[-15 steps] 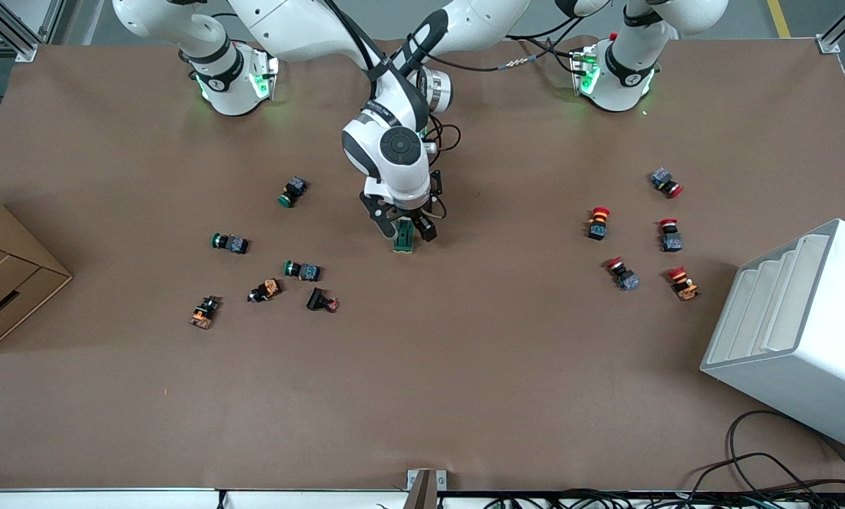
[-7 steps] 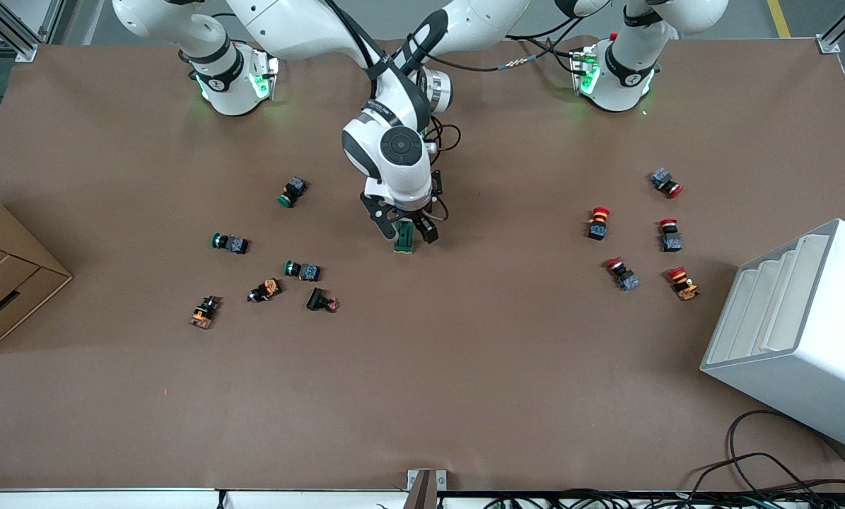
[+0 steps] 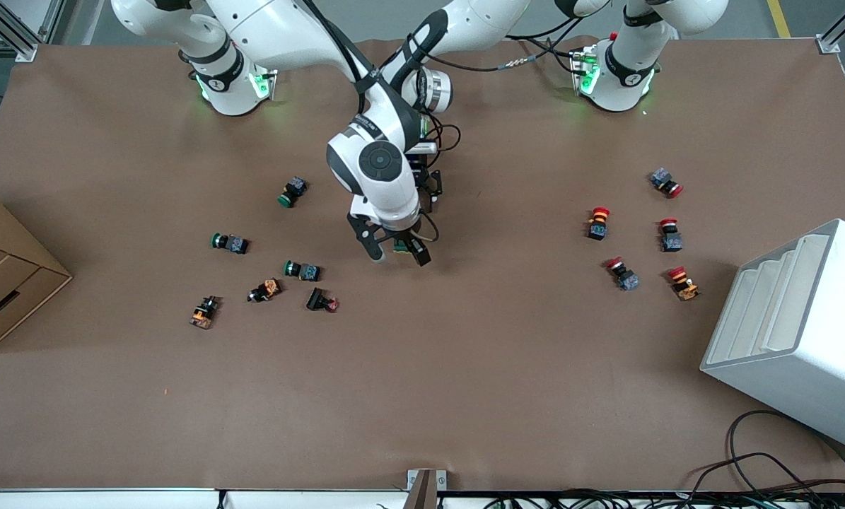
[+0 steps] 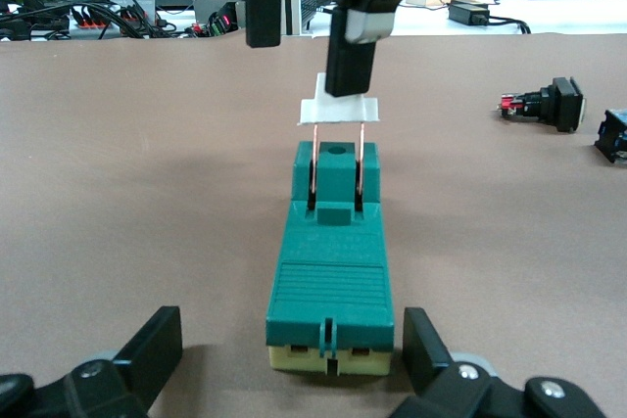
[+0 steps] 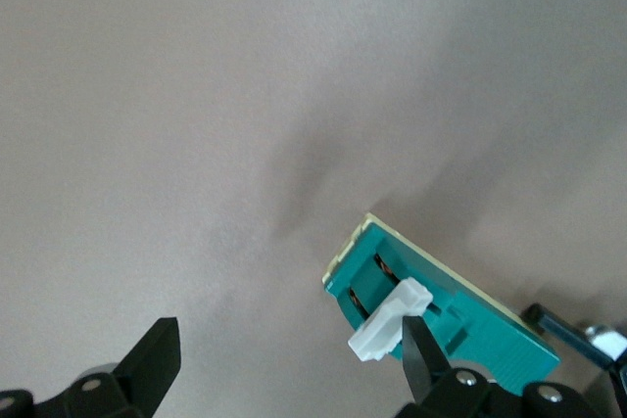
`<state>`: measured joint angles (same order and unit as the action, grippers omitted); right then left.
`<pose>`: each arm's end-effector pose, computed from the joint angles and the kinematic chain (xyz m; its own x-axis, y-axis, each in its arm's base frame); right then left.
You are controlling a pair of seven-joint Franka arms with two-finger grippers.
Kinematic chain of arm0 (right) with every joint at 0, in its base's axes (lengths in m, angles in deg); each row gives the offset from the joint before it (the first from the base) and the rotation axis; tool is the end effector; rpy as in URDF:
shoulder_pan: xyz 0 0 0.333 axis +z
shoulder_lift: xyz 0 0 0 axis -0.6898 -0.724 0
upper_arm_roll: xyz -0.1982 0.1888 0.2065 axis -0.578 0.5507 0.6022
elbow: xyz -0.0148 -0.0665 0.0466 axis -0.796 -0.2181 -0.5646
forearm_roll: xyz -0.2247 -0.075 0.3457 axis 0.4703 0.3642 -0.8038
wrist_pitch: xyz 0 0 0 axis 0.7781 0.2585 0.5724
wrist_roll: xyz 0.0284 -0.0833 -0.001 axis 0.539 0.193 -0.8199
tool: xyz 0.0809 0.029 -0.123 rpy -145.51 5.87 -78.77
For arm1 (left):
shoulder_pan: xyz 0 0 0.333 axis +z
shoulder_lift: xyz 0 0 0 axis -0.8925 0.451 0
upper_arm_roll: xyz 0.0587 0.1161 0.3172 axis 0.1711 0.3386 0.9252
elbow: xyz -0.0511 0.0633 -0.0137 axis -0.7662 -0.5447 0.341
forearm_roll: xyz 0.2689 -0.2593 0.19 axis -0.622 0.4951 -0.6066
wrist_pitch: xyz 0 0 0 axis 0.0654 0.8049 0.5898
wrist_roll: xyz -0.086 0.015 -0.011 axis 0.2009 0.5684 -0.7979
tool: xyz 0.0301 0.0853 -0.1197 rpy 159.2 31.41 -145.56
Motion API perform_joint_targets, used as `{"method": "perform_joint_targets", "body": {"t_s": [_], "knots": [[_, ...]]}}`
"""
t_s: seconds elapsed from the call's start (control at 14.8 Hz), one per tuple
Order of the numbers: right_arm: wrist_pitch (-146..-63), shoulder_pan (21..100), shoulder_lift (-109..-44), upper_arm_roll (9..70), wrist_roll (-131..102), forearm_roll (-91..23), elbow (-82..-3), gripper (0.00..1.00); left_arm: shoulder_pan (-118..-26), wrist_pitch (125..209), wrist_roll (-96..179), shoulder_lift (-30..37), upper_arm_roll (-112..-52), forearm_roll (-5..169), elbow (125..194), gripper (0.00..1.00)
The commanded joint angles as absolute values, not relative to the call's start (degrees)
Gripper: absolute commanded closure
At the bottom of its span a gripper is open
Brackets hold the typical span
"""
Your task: Close load switch with both arms
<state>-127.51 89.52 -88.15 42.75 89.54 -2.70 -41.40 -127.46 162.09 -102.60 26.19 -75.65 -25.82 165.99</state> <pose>0.5201 0.5037 0.2058 0.5253 -0.8489 -0.0582 -0.8499 -0.5202 -0.0839 0.2559 -0.5903 0.0402 0.4059 -0.0026 0.9139 -0.0149 -0.9999 0.0038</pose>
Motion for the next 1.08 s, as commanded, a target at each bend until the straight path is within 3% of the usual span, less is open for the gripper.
{"method": "perform_joint_targets", "body": {"t_s": [0.0, 1.01], "knots": [[-127.80, 88.17, -88.83, 43.16, 87.30, -2.09, -40.51, 0.00, -127.70, 162.32, -104.59, 28.77, -75.53, -26.72, 164.50, 0.01], [-127.98, 87.38, -94.89, 43.08, 86.60, -1.83, -34.88, 0.00, -127.62, 162.58, -106.44, 28.86, -75.70, -26.72, 162.65, 0.01]]}}
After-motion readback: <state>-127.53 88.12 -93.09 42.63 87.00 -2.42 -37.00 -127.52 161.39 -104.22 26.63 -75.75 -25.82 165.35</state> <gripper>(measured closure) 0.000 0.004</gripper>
